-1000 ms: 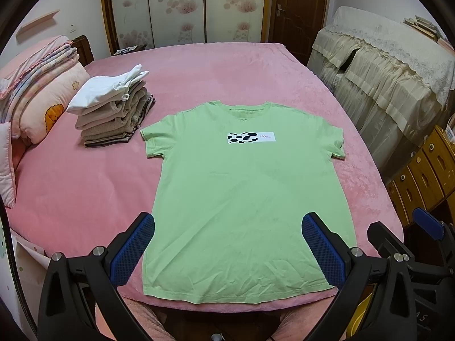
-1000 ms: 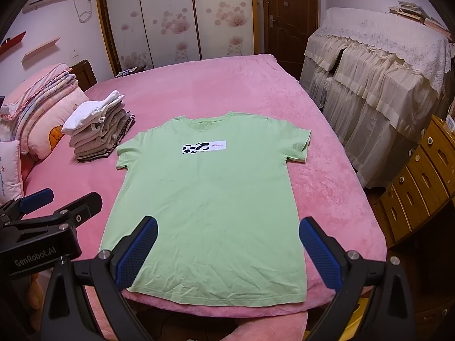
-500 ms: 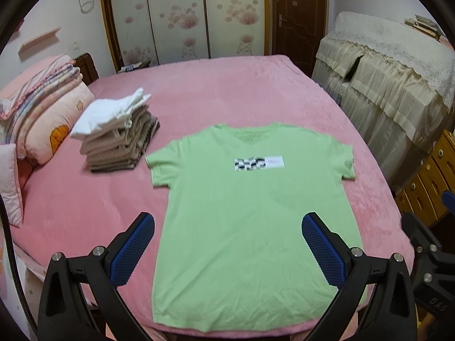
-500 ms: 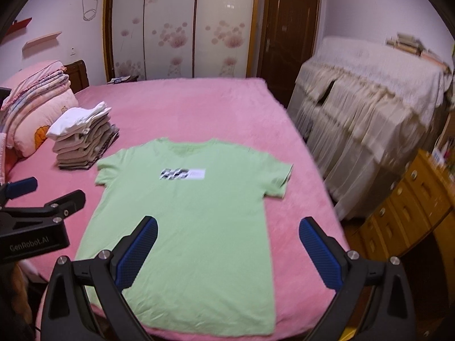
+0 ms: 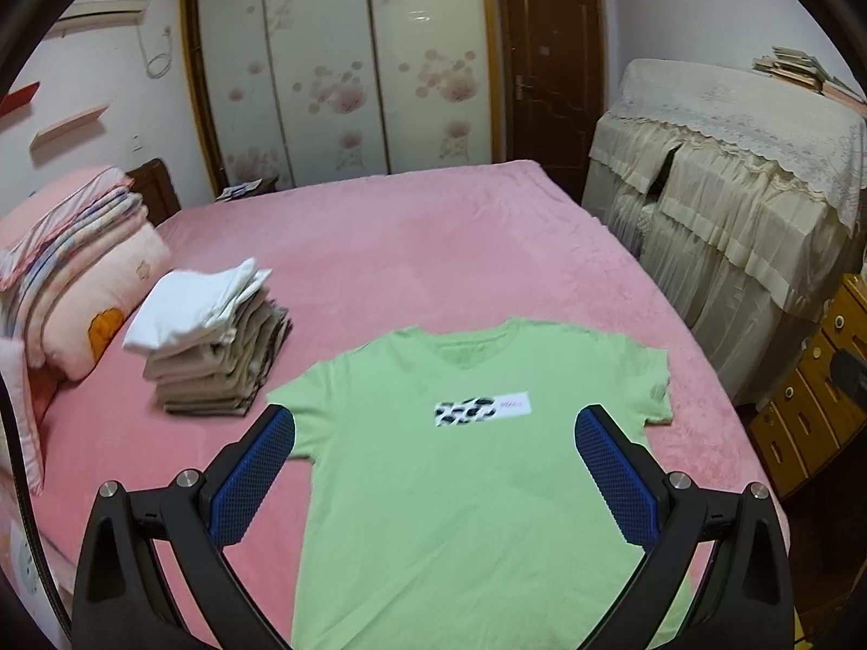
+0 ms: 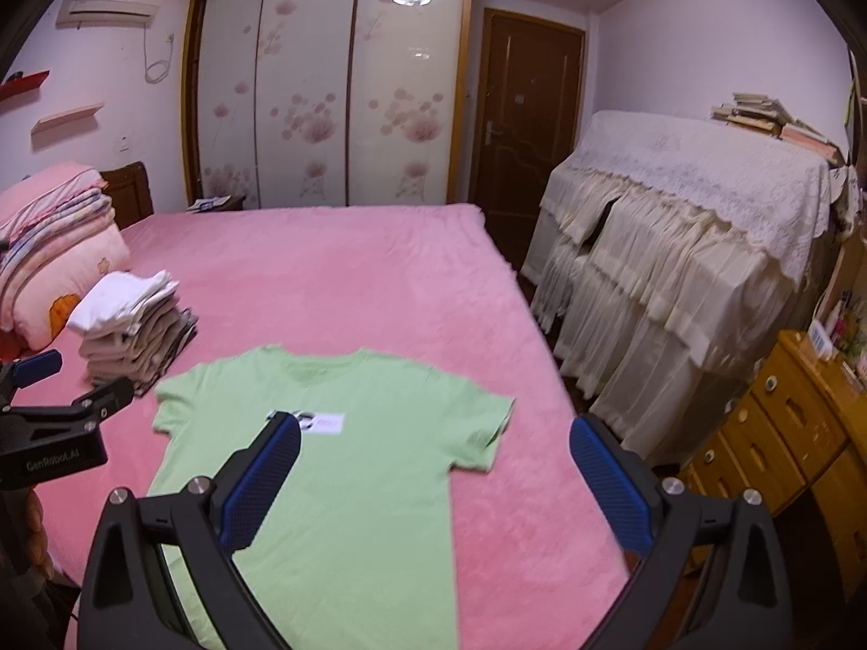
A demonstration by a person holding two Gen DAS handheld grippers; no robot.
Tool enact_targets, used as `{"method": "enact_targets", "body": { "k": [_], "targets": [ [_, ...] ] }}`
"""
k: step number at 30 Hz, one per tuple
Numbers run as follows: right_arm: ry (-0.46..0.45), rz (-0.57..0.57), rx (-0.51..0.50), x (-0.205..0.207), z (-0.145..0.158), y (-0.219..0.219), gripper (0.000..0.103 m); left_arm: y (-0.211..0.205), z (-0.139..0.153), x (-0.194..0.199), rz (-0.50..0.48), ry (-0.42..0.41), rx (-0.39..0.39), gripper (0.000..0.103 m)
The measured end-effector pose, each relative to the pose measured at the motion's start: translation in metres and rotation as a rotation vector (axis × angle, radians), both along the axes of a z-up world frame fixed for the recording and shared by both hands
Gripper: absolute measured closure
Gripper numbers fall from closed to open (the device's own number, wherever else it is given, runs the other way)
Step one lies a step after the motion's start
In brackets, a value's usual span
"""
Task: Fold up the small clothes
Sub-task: 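Move the right tool to the sleeve edge and grasp it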
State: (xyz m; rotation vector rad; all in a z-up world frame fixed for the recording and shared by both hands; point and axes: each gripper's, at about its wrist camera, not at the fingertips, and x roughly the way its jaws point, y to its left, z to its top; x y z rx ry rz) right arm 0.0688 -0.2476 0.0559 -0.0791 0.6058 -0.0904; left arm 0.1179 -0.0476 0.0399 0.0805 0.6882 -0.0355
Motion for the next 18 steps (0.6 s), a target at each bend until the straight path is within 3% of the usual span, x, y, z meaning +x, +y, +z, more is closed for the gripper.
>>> {"method": "enact_targets", "body": {
  "k": [3, 5, 9, 12, 14, 18],
  "targets": [
    [-0.019, 0.000, 0.022, 0.013, 0.009, -0.018, 0.003, -0.010, 0.005, 0.018, -0.035, 0.003, -0.047, 0.001],
    [-0.026, -0.027, -0.021, 0.024, 0.010, -0.023, 0.003, -0.017, 0.006, 0.032, -0.061, 0.001, -0.088, 0.001],
    [-0.008, -0.055, -0.036, 0.054, -0.003, -0.039, 0.003, -0.041, -0.004, 0.062, -0.069, -0.008, -0.097, 0.001],
    [0.035, -0.069, -0.016, 0.083, -0.027, -0.056, 0.004, -0.061, -0.023, 0.087, -0.063, -0.006, -0.080, 0.001],
    [0.070, -0.077, 0.011, 0.100, -0.045, -0.069, 0.012, -0.075, -0.042, 0.106, -0.067, 0.007, -0.077, 0.001],
    [0.158, -0.112, 0.103, 0.140, -0.097, -0.104, 0.017, -0.104, -0.089, 0.143, -0.085, 0.045, -0.080, 0.001]
  ]
}}
